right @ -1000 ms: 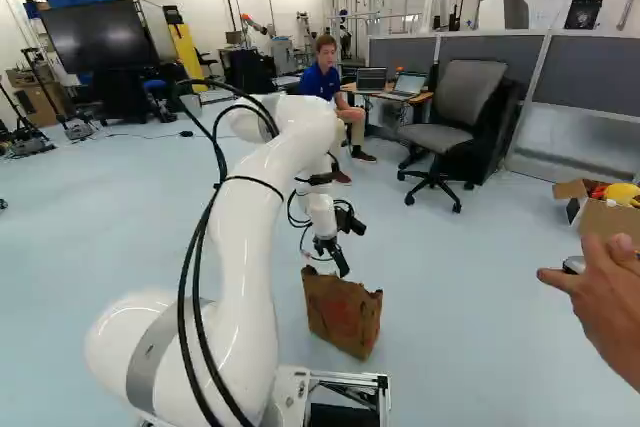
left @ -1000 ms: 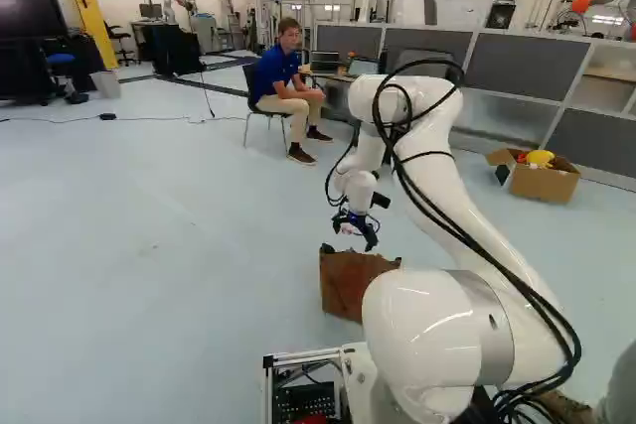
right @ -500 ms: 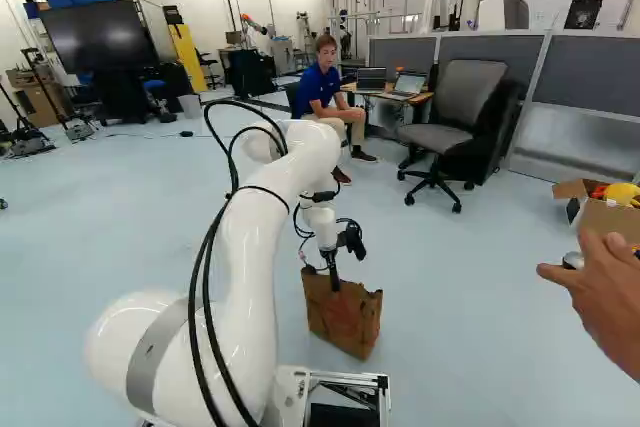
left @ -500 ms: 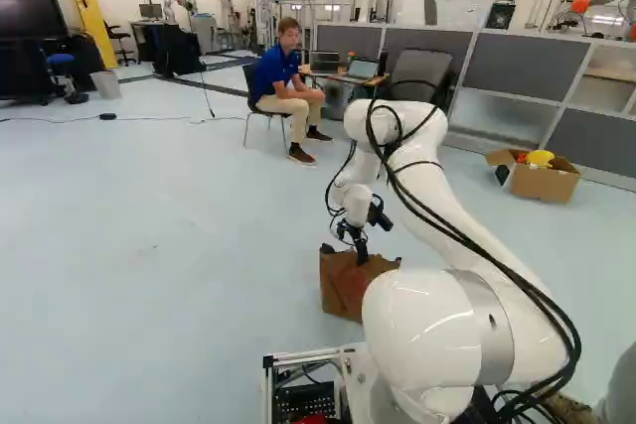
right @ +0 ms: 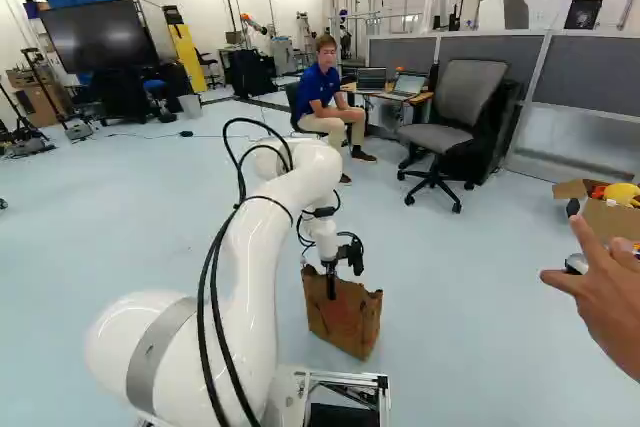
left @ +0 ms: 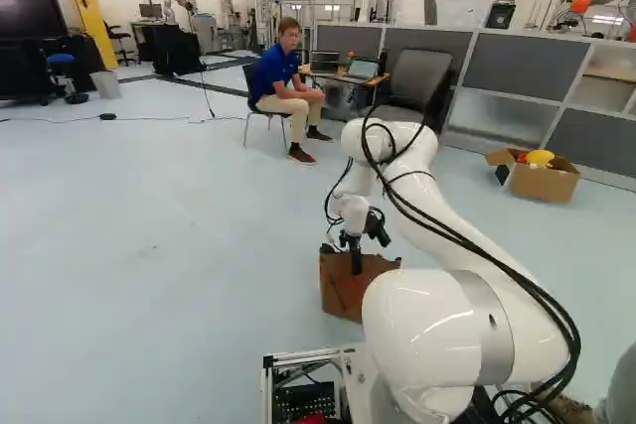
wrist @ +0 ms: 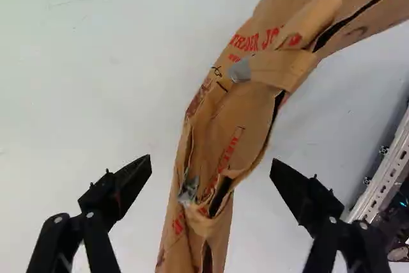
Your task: Pick up the grocery bag from the ground
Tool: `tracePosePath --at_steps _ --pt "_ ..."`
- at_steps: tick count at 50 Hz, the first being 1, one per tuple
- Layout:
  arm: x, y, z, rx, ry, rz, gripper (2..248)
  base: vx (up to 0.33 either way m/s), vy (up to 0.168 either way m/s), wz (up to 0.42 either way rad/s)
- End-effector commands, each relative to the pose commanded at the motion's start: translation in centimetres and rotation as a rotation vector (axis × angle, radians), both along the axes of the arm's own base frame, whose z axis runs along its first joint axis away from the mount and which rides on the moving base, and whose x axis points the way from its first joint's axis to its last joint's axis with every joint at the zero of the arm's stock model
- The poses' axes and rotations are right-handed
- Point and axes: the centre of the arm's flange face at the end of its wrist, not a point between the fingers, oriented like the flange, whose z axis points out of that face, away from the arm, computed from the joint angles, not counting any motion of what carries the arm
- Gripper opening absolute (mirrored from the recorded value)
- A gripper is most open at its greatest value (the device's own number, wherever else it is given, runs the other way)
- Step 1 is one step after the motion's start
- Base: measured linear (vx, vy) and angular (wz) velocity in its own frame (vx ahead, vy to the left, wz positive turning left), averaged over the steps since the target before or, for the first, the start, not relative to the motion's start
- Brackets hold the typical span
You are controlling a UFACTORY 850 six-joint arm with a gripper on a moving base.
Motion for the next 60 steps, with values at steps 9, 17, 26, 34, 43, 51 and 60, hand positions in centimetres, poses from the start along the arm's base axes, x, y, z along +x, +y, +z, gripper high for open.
tracePosePath --at_steps 9,17,26,34,43,51,60 --pt "0.01 0.00 -0.78 0.000 0.001 0.000 225 0.000 0.000 0.000" --pt "0.01 0.00 -0.88 0.000 0.001 0.000 148 0.000 0.000 0.000" --pt "0.01 0.00 -0.88 0.000 0.001 0.000 109 0.000 0.000 0.000" --pt "0.01 0.00 -0.88 0.000 0.001 0.000 35 0.000 0.000 0.000" --pt "0.01 0.00 -0.88 0.000 0.001 0.000 23 0.000 0.000 0.000" --pt "0.01 0.00 -0.88 0.000 0.001 0.000 23 0.000 0.000 0.000" --pt "0.01 0.00 -0.88 0.000 0.001 0.000 23 0.000 0.000 0.000"
